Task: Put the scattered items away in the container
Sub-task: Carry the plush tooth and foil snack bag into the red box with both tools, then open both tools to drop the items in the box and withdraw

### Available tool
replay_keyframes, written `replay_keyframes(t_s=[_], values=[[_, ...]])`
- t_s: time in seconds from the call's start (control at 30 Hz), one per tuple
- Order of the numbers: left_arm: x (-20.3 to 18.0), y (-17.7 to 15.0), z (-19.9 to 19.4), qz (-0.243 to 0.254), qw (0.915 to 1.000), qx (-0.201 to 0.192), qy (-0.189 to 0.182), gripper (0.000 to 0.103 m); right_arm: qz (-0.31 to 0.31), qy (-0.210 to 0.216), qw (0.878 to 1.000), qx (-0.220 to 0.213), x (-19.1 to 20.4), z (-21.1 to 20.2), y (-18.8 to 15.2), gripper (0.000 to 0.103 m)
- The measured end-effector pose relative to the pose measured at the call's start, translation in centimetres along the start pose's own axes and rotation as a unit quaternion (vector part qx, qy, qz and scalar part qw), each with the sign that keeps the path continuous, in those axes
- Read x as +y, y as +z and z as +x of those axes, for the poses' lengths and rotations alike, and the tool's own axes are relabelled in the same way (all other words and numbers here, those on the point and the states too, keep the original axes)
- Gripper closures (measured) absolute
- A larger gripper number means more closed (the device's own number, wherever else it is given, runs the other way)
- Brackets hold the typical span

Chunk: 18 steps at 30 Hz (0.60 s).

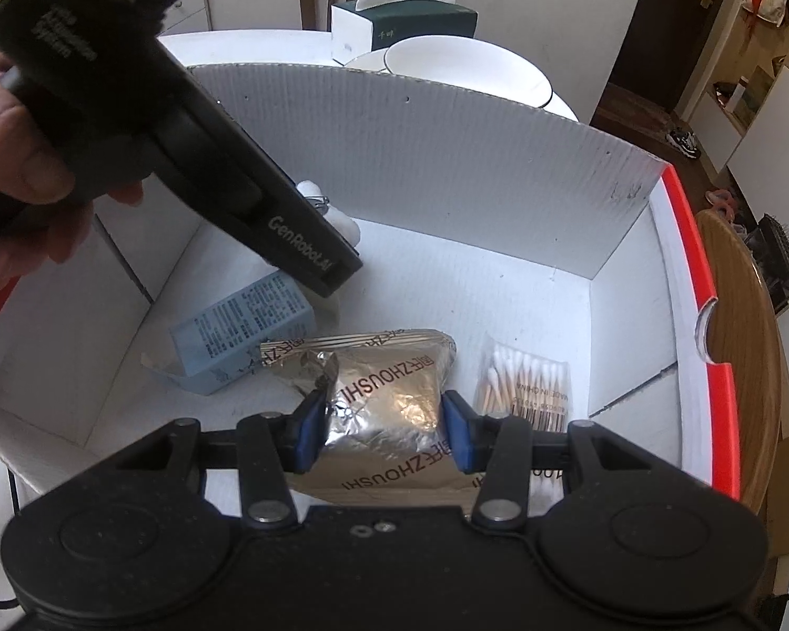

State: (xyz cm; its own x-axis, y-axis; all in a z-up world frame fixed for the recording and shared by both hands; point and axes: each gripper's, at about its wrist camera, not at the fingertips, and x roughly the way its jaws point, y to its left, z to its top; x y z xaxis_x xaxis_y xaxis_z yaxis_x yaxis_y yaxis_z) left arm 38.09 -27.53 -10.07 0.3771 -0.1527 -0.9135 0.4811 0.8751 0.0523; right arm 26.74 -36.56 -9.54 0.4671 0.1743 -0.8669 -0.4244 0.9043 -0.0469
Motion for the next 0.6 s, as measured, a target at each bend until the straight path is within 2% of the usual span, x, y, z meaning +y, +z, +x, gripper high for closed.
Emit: replay_keyframes(t_s=[0.33,0.47,0.6], values=[[-0.47,0.46,0.99,0.017,0.9993,0.029,0.017,0.045,0.001,0.001,1.0,0.018,0.11,0.38,0.32,0.058],[-0.58,0.48,0.68,0.023,0.9992,0.021,0.023,0.032,0.001,0.002,1.0,0.017,0.12,0.38,0.36,0.056],[-0.39,0.41,0.09,0.016,0.9997,0.01,0.018,0.031,0.007,0.003,1.0,0.014,-0.27,0.29,0.79,0.051]])
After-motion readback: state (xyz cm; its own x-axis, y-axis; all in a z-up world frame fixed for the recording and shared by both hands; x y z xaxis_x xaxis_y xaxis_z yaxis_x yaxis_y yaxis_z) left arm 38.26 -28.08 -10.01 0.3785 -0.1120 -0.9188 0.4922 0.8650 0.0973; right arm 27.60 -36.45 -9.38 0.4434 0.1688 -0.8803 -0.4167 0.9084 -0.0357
